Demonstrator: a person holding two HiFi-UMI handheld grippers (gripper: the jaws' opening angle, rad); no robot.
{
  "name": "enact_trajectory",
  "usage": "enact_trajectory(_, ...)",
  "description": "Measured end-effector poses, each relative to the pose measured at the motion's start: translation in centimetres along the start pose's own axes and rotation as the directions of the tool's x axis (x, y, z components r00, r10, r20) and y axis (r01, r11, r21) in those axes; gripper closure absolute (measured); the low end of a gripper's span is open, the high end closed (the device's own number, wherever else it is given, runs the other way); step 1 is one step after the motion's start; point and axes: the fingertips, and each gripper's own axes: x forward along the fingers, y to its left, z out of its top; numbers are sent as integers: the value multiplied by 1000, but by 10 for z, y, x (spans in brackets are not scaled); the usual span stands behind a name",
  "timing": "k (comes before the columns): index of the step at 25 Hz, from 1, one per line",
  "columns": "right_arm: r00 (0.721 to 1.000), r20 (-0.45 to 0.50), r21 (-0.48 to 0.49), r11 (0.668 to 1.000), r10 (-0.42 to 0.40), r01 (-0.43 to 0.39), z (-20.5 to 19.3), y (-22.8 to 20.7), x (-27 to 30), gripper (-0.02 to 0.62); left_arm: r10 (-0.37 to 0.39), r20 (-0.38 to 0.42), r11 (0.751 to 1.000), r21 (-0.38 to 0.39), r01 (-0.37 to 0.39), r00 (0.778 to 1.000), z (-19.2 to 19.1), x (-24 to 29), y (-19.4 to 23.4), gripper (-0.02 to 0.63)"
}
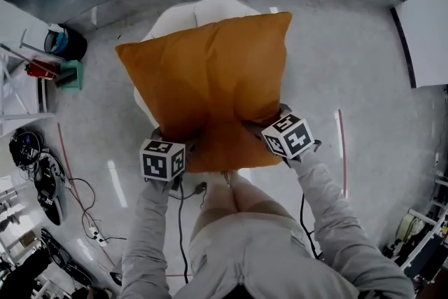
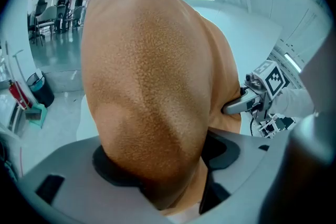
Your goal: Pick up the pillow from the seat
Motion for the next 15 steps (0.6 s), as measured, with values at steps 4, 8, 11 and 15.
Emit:
enact_trajectory(4, 1000, 9, -13, 1000, -2, 3, -1, 15, -24, 313, 3, 12, 1000, 2, -3, 1000, -2, -23, -17, 272)
enact_trajectory(8, 1000, 17, -36, 999, -2, 2, -1, 30, -43, 313, 7, 28, 1000, -4, -6, 1000, -7, -44, -30, 272)
enact_trajectory(11, 1000, 28, -46, 999, 1, 1, -3, 40, -53, 313, 16, 37, 1000, -1, -16, 999, -10, -56, -37, 272)
enact_trajectory(15, 999, 49, -59, 998, -1, 4, -5, 55, -68, 313, 27, 51, 1000, 7, -27, 998, -15, -76, -47, 272)
